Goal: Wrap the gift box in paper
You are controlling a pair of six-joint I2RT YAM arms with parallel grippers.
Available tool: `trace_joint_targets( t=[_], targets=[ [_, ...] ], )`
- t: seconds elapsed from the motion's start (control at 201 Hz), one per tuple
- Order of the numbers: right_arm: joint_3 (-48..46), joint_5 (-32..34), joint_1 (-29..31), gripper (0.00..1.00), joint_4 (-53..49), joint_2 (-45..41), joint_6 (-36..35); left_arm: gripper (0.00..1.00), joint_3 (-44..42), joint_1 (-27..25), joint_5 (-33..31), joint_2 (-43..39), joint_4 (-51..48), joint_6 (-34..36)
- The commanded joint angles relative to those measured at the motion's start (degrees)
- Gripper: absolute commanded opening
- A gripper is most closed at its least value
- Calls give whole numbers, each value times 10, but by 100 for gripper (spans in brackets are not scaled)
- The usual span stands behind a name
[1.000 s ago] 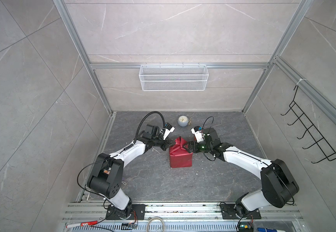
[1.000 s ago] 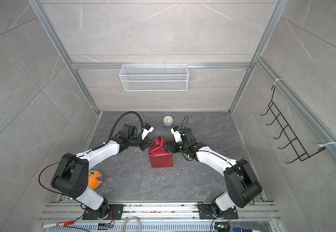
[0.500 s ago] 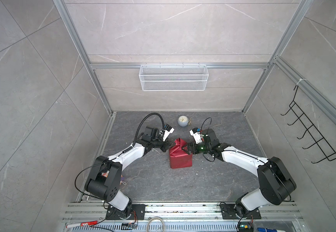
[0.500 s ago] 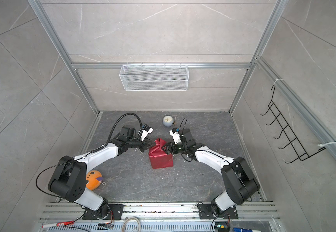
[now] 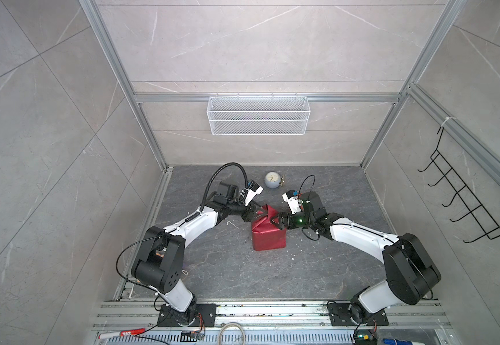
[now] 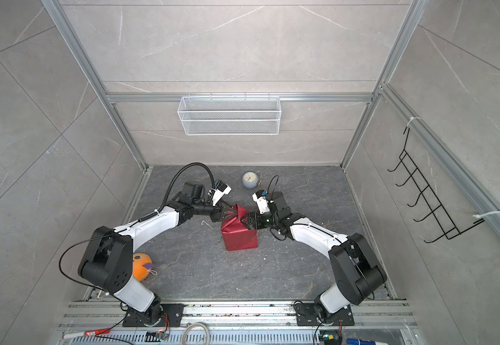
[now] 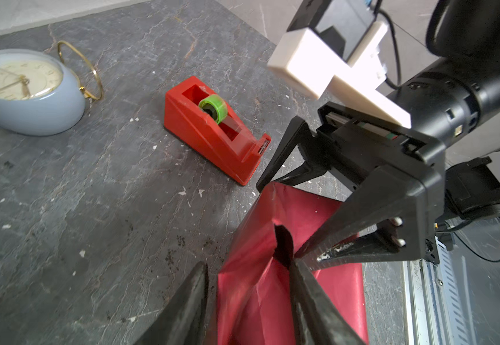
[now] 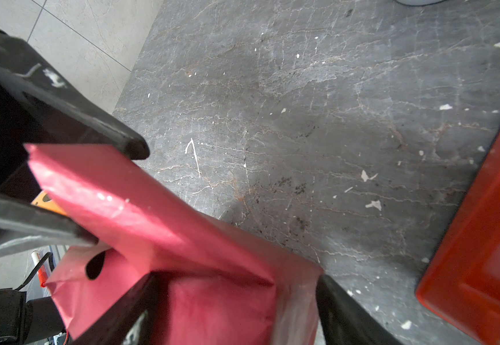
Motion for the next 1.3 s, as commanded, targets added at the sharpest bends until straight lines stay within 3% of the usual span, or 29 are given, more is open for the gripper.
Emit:
trace_joint_targets(
  t=[0.0,0.304,0.777,1.299],
  targets=[
    [-10,4,4,84,-7,8,-1,51,30,-2,43,15,-3,18],
    [-8,5,3,84,-8,11,-3,54,53,-3,61,30,-4,23],
    [-1,14,3,84,-14,14,1,15,65,-12,36,25,-15,9],
    [-7,19,3,85,-12,-7,47,6,10,-46,-67,-45,5,12]
  ],
)
